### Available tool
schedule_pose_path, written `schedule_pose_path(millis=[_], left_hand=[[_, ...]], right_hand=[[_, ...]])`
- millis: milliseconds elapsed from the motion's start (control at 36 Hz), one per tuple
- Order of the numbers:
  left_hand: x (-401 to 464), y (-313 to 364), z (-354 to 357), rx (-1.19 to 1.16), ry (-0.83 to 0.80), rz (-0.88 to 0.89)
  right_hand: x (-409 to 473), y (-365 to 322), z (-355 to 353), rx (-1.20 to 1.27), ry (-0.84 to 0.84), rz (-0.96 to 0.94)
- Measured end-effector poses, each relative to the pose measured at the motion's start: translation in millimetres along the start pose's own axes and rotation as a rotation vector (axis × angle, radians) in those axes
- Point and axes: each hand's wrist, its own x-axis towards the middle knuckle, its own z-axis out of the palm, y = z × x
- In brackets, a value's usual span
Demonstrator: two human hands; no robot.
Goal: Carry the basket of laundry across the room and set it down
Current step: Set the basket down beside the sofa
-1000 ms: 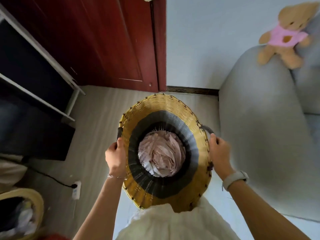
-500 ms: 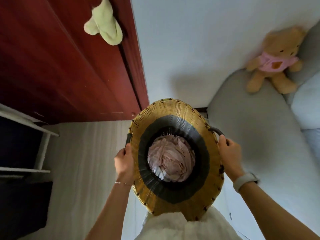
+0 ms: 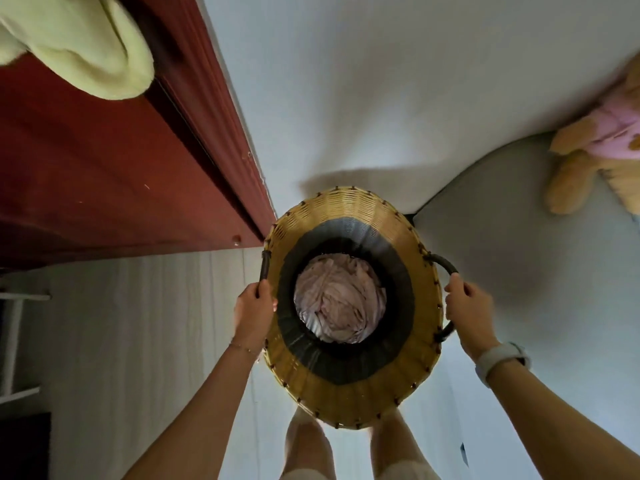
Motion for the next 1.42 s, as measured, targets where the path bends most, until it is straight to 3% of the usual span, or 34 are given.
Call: schedule_pose_path(millis=[306,417,639,806,1056,1194,1417], left_hand=[[52,-29,80,0.040,0.105,-0.145],[56,-37,94,0.075,0.113,-0.153],[67,-3,106,0.571,0.255,0.048],[116,20,124,0.837,0.108,0.291],[201,19,140,0.858,-0.010,0.250],[190,10,146,0.821,0.073,0.252],[160,-37,109,0.557,-0.043,-0.225]], right_hand=[[114,20,35,-0.219,-0.195,-0.022],[138,30,42,-0.232,-0.197,-0.045],[125,60,37,-0.269,-0.115,-0.176],[95,102,52,-0.293,-0.071,0.013],[121,123,95,-0.147,0.077,0.271],[137,121,98,-0.152,0.145,0.218],[186,63,98,-0.270,0.008,-0.151]])
